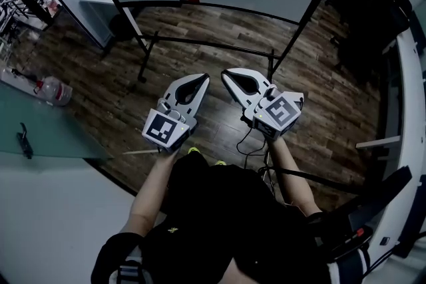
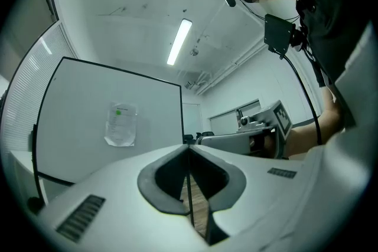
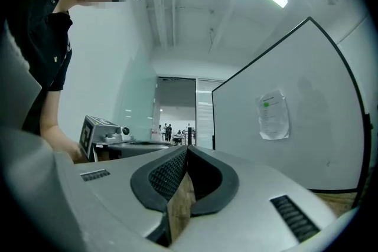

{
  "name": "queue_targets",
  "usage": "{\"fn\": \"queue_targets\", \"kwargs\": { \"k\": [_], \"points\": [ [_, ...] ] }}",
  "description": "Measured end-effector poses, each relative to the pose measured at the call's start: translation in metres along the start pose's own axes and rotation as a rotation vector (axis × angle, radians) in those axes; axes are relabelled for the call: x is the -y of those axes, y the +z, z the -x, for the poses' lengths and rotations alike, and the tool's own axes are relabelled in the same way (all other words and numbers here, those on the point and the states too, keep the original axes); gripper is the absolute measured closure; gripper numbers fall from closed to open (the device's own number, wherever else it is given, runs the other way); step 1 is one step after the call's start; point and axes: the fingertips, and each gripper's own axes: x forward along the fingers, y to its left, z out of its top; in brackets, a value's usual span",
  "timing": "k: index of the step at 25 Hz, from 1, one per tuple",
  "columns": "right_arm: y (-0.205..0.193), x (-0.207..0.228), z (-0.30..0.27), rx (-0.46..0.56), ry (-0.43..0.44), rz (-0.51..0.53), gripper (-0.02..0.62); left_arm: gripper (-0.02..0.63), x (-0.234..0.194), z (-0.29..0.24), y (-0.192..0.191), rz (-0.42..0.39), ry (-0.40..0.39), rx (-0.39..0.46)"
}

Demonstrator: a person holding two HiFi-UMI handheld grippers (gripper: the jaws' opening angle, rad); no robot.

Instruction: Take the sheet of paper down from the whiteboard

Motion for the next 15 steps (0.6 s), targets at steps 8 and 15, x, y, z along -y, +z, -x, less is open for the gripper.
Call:
{"fn": "queue_targets", "kwargs": {
  "k": [8,15],
  "points": [
    [0.000,0.010,-0.008,-0.006,0.002,0.004,0.588,0.592,-0.006,-0.014,0.003,-0.029,-0.004,-0.002],
    [-0.010,0.035,-0.027,-0.026,-0.018,0.016,0.588,0.592,-0.032,-0.034,0.000,-0.039,-0.025,0.019]
  ]
}}
